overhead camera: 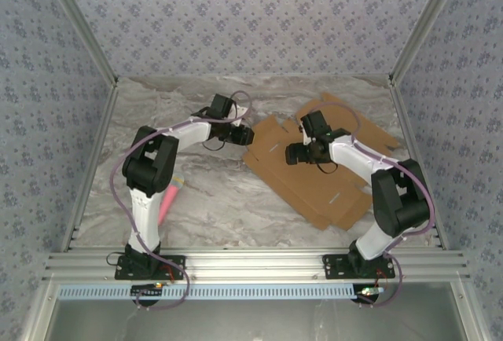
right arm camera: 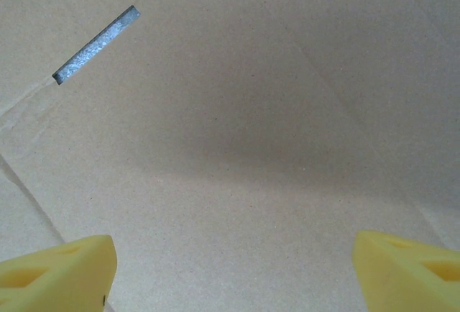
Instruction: Fold the paper box
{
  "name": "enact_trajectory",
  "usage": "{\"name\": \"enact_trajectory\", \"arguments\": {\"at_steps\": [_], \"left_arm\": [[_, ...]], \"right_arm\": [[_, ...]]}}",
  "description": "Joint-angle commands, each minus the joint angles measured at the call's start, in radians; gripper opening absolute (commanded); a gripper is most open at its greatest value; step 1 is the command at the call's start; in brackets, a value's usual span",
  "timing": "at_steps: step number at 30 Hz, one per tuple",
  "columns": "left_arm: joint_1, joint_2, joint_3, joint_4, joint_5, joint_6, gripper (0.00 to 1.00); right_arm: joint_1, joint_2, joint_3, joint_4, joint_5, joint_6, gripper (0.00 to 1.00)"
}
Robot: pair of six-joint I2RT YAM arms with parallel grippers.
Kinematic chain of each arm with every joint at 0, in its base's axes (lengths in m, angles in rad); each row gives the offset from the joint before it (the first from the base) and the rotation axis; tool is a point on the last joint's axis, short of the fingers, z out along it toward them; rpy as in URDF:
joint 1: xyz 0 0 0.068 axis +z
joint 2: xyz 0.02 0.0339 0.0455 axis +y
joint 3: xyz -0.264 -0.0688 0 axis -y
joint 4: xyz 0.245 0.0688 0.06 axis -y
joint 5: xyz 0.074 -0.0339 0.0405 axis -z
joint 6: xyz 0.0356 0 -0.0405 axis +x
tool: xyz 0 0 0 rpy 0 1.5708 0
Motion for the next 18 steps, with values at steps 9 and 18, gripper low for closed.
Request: {"name": "enact_trajectory", "arguments": {"at_steps": [9, 18], "left_arm": [[0.003, -0.020, 0.123, -0.094, 0.086, 0.135, 0.05], [0.003, -0.278, 0.271, -0.371, 0.056, 0.436, 0.00]], "right_arm": [[0.008, -0.027, 0.126, -0.094, 0.021, -0.105, 0.85], [0.002, -0.195, 0.336, -0.031, -0.096, -0.406, 0.84]]}}
